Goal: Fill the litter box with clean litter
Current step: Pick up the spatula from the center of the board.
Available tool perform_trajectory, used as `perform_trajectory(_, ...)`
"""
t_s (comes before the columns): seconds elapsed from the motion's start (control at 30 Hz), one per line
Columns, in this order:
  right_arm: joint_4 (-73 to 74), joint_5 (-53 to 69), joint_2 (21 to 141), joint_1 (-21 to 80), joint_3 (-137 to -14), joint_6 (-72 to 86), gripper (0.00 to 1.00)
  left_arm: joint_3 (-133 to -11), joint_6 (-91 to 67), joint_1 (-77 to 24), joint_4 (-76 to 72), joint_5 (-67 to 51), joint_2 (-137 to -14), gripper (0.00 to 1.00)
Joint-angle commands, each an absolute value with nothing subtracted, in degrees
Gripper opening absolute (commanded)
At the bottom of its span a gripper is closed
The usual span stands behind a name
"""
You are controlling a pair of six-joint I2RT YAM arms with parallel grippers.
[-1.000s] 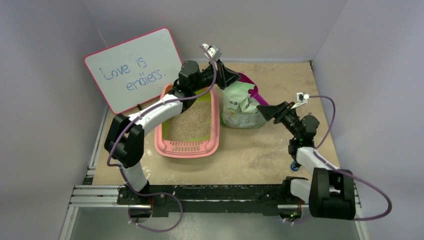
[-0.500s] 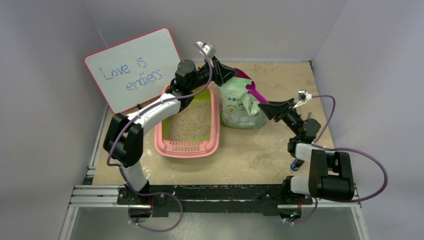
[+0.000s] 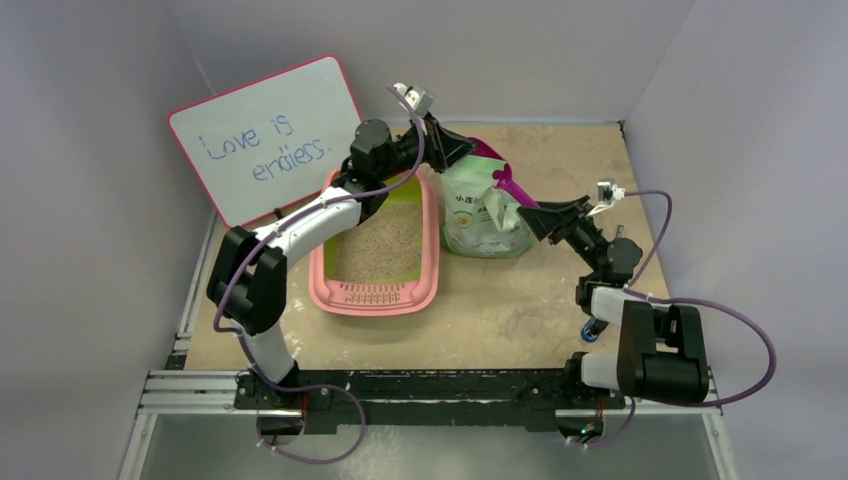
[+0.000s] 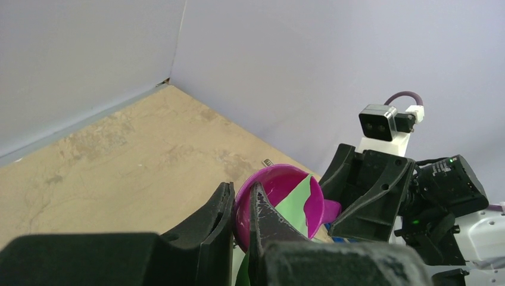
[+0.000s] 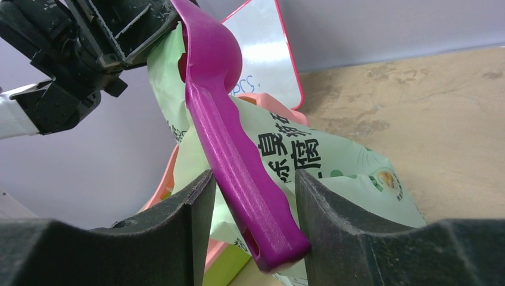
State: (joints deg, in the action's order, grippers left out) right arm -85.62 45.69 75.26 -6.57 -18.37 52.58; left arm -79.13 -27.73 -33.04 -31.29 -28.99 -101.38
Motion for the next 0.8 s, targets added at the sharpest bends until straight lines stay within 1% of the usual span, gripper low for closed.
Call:
perform_trajectory(0.0, -102.3, 50.1, 73.8, -5.0, -21.7, 53.3, 0.53, -78.1, -25.9, -34.7, -31.7, -30.4, -101.9, 0.0)
perform_trajectory(0.17, -102.2, 50.2, 71.8, -5.1, -22.3, 52.0, 0.55, -78.0, -26.6, -34.7, -32.6, -30.6, -102.0, 0.0)
perform_trajectory(0.23, -102.1, 50.6, 70.9, -5.3, -22.3, 52.1, 0.54, -78.1, -26.6, -34.7, -32.7, -30.4, -102.0, 0.0)
perform_trajectory(0.27, -102.1, 50.8, 70.9, -5.3, -22.2, 52.0, 0.52, -78.1, -26.6, -34.6, -32.6, -30.5, -102.0, 0.0)
perform_trajectory(0.53, -101.8, 53.0, 70.6, -5.4, -22.1, 53.0, 0.15, -78.4, -26.3, -34.6, -32.2, -29.9, -102.1, 0.0)
perform_trajectory(0.63, -100.2, 52.9, 70.0, -5.5, -21.9, 52.7, 0.06, -78.5, -26.2, -34.6, -32.1, -29.9, -102.1, 0.0)
perform_trajectory(0.67, -99.7, 52.8, 69.7, -5.6, -21.8, 52.6, 0.01, -78.6, -26.2, -34.6, -31.9, -29.8, -102.0, 0.03)
perform_trajectory(0.73, -97.9, 52.9, 68.6, -5.8, -21.8, 52.5, 0.0, -78.5, -25.8, -34.6, -31.4, -29.9, -101.8, 0.16)
perform_trajectory(0.77, -95.3, 52.2, 67.5, -5.9, -21.7, 52.1, 0.0, -78.4, -25.5, -34.6, -31.0, -29.9, -101.6, 0.21)
